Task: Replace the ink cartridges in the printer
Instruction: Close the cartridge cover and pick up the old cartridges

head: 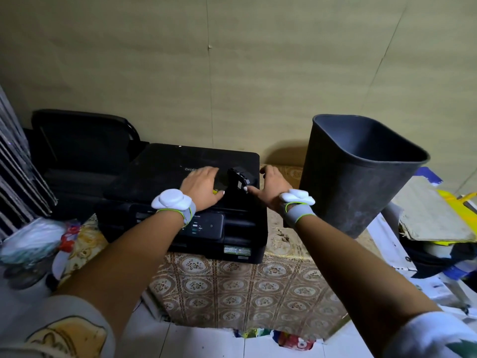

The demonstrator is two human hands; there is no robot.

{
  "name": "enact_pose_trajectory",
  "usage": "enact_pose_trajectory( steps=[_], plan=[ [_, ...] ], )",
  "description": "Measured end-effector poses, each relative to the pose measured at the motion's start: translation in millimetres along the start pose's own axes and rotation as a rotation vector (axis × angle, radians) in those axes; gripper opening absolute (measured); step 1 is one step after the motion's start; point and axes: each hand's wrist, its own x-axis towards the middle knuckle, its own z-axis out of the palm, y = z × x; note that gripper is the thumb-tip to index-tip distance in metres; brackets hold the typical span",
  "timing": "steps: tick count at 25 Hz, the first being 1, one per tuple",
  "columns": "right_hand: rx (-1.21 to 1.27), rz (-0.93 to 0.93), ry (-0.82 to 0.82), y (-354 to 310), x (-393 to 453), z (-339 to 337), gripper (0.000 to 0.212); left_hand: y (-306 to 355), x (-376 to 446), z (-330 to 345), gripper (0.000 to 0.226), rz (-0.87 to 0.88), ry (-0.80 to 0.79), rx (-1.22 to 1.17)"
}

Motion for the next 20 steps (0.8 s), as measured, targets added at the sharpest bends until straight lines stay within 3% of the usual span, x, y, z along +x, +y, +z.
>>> enact_pose_trajectory(
  steps=[3,6,11,20],
  plan=[
    [-0.061,0.069,-0.074,-8,11,3,0.072,-9,12,-2,0.088,-0.169,-0.184,0.039],
    [-0.085,0.129,-0.115,-15,14,8,0.071,-14,15,5,0.092,-0.203,-0.277,0.071],
    [-0.052,0.160,-0.135,-25,11,12,0.058,-10,18,15,0.079,-0.224,-0.257,0.057],
    [0.058,0.204,-0.107,-29,7,9,0.054,-3,18,9,0.079,-0.253,-0.215,-0.071]
  ],
)
